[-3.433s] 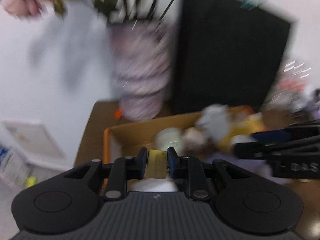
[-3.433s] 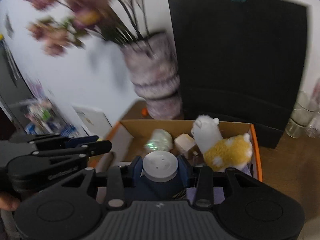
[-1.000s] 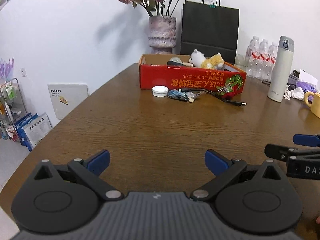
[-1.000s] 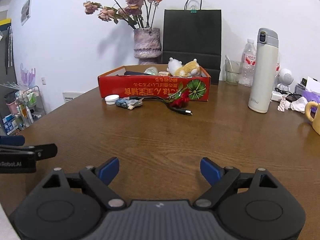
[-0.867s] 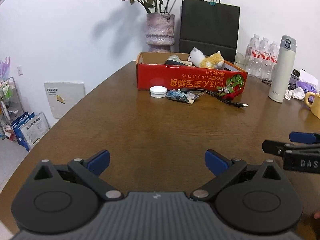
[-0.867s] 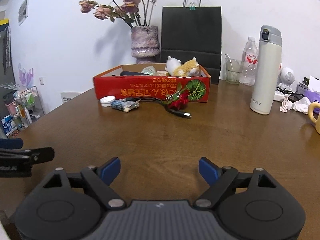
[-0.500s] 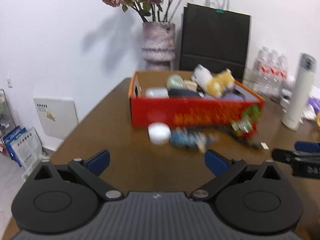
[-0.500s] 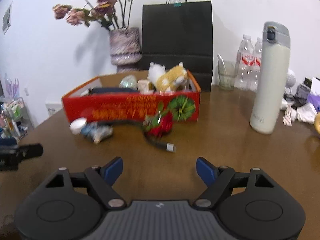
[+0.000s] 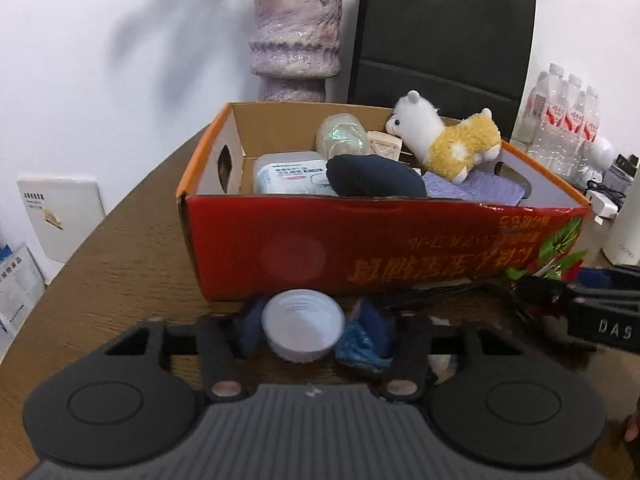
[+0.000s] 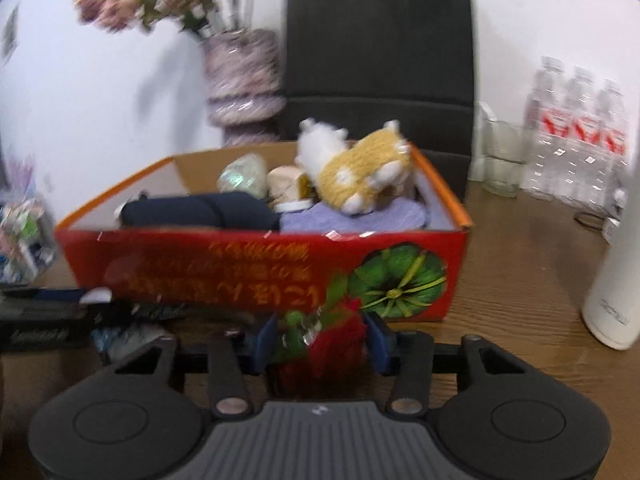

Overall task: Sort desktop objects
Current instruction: 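Grasp the white bottle cap with the left tool while the right tool grasps the red flower ornament, then lift the cap and flower ornament and carry both over the cardboard box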

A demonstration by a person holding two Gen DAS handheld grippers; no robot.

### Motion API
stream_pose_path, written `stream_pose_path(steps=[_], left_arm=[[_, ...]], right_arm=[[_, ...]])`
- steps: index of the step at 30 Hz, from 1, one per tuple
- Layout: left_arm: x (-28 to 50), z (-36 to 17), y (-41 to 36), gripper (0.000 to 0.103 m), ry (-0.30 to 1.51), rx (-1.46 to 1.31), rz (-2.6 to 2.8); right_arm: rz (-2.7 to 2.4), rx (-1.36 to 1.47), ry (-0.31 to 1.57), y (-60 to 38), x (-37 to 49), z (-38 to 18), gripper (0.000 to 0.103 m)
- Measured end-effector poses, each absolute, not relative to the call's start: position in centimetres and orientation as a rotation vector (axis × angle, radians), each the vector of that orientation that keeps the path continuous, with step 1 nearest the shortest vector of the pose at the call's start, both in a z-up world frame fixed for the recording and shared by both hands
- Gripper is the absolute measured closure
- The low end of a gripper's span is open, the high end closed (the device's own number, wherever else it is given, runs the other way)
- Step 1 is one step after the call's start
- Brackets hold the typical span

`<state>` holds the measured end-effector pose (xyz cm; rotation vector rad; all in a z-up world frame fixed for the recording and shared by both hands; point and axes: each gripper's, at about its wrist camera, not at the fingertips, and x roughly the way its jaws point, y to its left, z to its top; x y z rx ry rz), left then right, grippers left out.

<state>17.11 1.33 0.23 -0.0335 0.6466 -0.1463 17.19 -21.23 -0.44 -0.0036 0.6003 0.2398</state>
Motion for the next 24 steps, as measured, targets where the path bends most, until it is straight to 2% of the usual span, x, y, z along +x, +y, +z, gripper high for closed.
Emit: stream_pose_path(steps=[2, 13, 18, 24], left_arm=[[16.7, 0.4, 1.5, 0.062, 0.634, -0.042, -0.158], [13.7, 4.0, 3.1, 0.063, 0.498, -0.112, -0.046], [8.3, 7.4, 2.8, 0.063, 0.401, -0.112, -0.045], [1.8, 8.7, 0.3, 0.062, 0.421, -0.094, -0.142]], right_arm=[[0.235, 0.013, 0.583, -21.5, 17.0, -0.3, 0.062], [0.115, 0.057, 0.380, -23.4, 13.4, 2.9, 0.064], [0.130, 0.075, 0.293, -23.5, 8.3, 5.6, 0.064], [0.178, 0.029, 0.303, -22.7, 2.6, 7.4, 0.064]])
